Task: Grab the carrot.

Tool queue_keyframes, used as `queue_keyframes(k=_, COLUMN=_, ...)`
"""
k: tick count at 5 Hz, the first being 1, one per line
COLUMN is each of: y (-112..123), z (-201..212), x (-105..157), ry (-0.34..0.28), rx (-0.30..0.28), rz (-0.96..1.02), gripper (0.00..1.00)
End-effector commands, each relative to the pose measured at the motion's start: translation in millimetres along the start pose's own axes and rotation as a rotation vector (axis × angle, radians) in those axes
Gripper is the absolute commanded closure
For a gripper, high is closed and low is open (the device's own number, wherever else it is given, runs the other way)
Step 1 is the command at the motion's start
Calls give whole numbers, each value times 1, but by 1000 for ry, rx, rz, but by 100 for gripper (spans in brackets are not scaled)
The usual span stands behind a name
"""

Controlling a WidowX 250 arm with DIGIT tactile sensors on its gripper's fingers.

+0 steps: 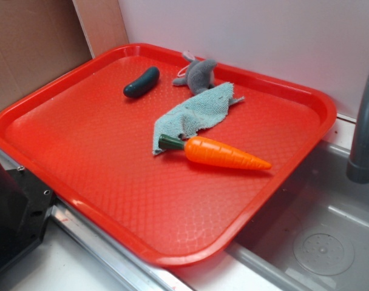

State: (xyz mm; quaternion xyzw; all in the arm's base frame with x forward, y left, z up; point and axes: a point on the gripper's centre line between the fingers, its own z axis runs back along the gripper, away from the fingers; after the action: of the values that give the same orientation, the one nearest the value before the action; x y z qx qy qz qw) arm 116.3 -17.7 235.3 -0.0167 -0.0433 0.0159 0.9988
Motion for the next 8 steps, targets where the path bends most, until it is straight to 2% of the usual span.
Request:
queue_keyframes(k=1, y=0, z=0, x=0, ry=0, rx=0, rz=0, gripper=0)
queue_keyframes(k=2, y=-1, z=-8, x=16, ry=-16, rx=-2, rz=-92, gripper=0)
queue_keyframes(k=4, y=-23, z=-37, x=55, ry=-122, rx=3, rz=-468, gripper=0)
queue_keyframes(k=5, y=-40, z=-59, x=75, ry=-139, rx=-66, rz=-629, gripper=0)
queue_keyframes(k=6, y=-58, z=-84, x=89, ry=-117, rx=-78, rz=-724, gripper=0)
queue_keyframes(k=8, y=-89, z=-139, x=105, ry=-67, rx=-49, rz=-872, gripper=0)
